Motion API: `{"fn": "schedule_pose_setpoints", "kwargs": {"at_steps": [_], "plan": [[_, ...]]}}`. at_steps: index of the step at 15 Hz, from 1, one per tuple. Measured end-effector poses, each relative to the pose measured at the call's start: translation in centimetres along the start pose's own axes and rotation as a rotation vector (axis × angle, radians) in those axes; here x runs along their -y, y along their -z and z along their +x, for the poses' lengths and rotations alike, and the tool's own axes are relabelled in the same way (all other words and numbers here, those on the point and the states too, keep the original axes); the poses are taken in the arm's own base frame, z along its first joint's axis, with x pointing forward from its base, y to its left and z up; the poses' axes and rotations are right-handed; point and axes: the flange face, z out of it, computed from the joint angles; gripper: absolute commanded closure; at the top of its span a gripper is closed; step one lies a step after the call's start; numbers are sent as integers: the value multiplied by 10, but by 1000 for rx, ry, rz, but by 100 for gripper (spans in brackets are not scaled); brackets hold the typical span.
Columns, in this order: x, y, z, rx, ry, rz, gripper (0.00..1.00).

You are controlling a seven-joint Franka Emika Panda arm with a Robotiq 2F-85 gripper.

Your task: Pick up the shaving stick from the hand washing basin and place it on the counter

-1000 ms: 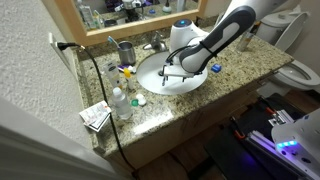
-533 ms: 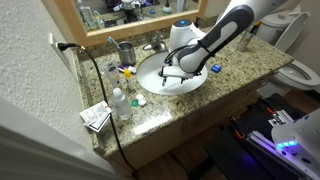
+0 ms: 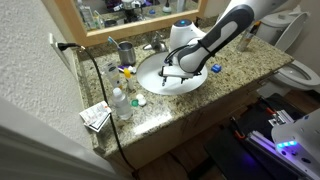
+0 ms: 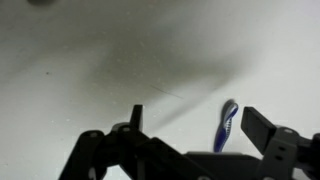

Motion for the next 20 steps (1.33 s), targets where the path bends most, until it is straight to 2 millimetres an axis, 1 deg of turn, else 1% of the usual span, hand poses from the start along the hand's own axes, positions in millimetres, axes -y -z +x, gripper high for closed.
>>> {"fn": "schedule_pose_setpoints", "kwargs": {"at_steps": [2, 5, 11, 15, 17, 20], "plan": [[0, -1, 0, 1, -5, 3, 0], [2, -7, 2, 0, -27, 32, 0], [8, -38, 18, 31, -107, 34, 0], [8, -45, 20, 29, -105, 9, 0], [14, -49, 21, 9, -89, 5, 0], [32, -58, 23, -14, -68, 16, 0]]}}
